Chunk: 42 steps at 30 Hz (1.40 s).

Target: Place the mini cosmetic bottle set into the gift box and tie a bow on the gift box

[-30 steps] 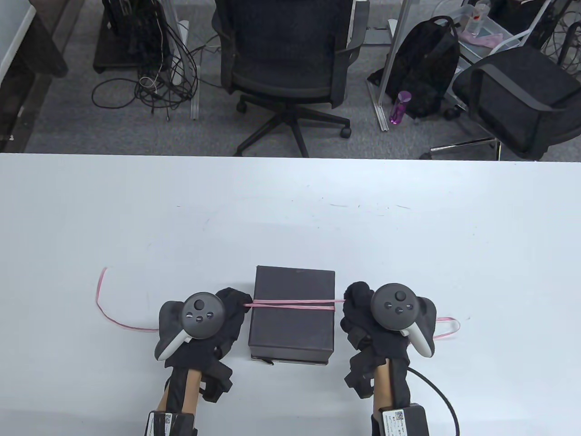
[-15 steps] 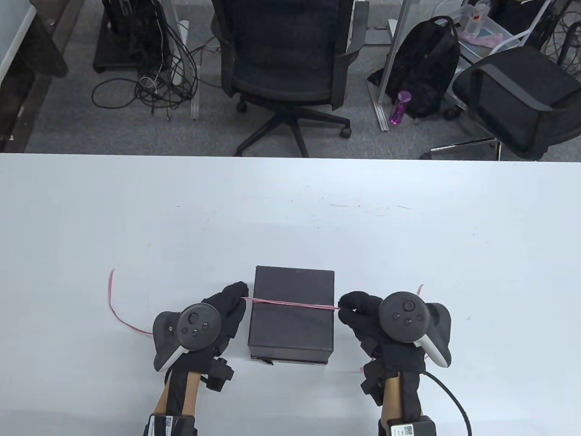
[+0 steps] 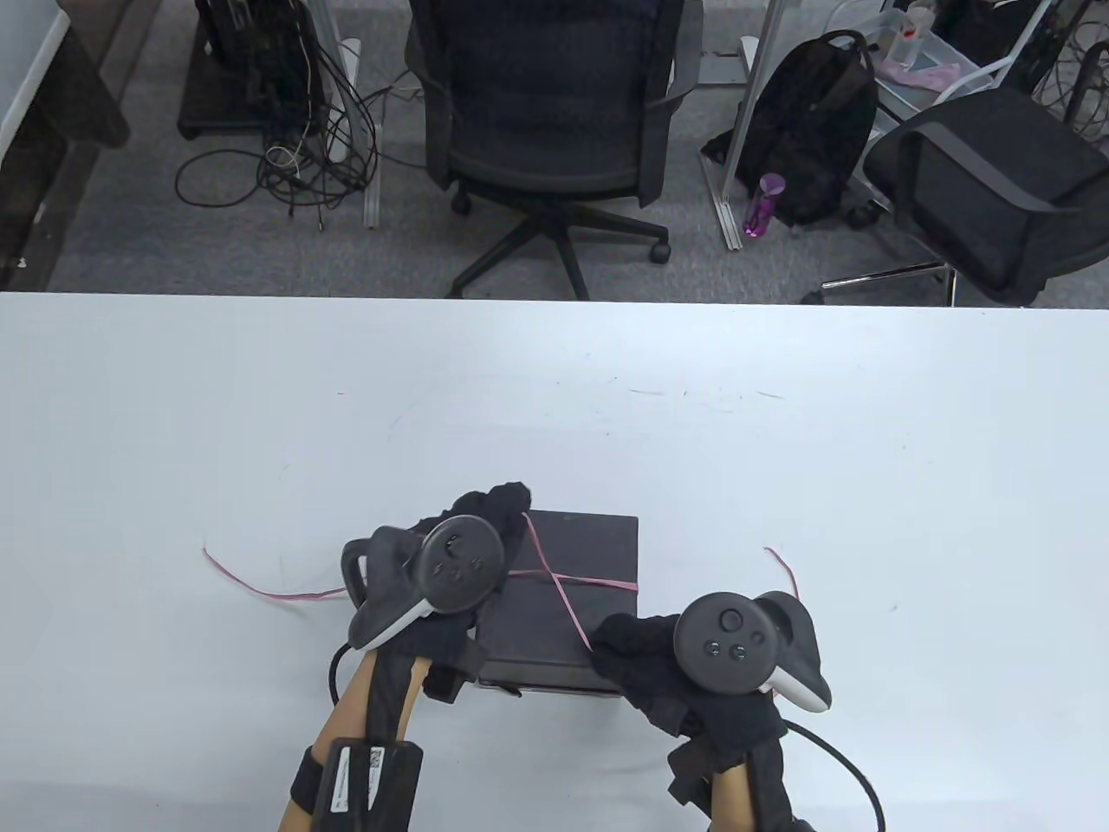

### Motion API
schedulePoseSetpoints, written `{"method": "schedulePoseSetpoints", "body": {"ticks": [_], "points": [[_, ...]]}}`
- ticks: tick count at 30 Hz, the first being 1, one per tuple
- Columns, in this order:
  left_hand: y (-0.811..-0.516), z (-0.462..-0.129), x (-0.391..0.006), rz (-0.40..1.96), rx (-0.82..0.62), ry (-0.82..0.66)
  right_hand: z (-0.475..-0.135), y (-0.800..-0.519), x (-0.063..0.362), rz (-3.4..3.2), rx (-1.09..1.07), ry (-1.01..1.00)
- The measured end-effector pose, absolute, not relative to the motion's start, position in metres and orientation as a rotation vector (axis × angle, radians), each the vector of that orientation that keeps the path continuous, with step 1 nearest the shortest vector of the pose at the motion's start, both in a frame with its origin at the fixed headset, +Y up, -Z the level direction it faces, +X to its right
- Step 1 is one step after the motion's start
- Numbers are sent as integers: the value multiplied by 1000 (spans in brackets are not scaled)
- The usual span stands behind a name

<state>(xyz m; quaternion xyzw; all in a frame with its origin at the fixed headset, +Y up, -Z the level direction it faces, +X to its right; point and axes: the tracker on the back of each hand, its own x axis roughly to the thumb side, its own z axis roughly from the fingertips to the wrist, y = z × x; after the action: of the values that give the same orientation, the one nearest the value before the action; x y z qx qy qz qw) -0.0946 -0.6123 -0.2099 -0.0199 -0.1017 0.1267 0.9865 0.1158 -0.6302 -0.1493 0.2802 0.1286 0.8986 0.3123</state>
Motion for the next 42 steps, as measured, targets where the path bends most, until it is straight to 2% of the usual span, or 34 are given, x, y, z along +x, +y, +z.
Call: {"method": "schedulePoseSetpoints", "body": {"ticks": [3,6,9,14,18,24,32,37,42], "points": [[-619,-231,-81,188,-143,-184,-149,-635,111,2299,785,400],[-633,-245,-79,266,-246,-164,-149,-636,109,2314,793,402],[-644,-251,-84,356,-285,-163,-149,-637,108,2301,810,412],[-646,-246,-98,341,-243,-122,-150,-638,111,2297,796,419],[-649,-233,-118,335,-188,-54,-153,-637,125,2344,691,365],[-666,-195,-151,533,-102,-60,-162,-643,133,2418,573,337],[-688,-157,-172,780,-52,-92,-173,-660,127,2446,524,329],[-700,-152,-179,862,-43,-94,-175,-663,128,2458,514,282],[-703,-155,-186,739,-2,-83,-177,-661,138,2532,477,182]]}}
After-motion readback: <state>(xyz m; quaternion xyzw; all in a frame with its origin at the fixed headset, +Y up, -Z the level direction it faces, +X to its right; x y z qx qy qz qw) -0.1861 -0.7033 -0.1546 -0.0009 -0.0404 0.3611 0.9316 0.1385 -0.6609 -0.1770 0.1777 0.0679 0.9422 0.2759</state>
